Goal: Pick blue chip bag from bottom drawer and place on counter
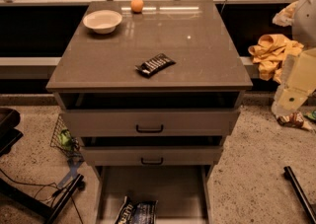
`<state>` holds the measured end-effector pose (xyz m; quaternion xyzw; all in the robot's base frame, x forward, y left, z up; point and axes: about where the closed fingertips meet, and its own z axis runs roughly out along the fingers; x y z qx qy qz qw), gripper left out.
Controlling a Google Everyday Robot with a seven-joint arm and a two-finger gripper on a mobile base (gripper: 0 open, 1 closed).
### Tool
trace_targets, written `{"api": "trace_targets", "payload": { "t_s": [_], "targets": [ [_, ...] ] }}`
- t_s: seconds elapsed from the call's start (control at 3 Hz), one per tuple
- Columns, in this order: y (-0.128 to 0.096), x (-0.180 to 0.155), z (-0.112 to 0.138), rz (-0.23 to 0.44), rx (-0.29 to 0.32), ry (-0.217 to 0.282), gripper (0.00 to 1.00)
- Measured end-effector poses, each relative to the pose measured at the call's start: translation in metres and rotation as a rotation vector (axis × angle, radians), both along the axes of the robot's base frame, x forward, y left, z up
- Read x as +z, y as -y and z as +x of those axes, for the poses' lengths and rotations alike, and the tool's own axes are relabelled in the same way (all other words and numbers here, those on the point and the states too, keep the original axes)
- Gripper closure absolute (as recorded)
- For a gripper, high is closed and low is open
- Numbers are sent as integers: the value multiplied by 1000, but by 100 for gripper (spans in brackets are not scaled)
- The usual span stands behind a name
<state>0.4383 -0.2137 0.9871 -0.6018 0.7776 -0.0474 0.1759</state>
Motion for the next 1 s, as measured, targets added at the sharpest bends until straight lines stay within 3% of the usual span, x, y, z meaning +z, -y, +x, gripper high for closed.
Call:
{"api": "trace_targets", "payload": {
  "t_s": [0.33, 0.67, 1.0],
  "targets": [
    [0, -1, 0, 2, 1, 1, 0],
    [-14, -18, 0, 69, 24, 28, 0],
    [-41, -58, -12, 191, 72, 44, 0]
  ]
}}
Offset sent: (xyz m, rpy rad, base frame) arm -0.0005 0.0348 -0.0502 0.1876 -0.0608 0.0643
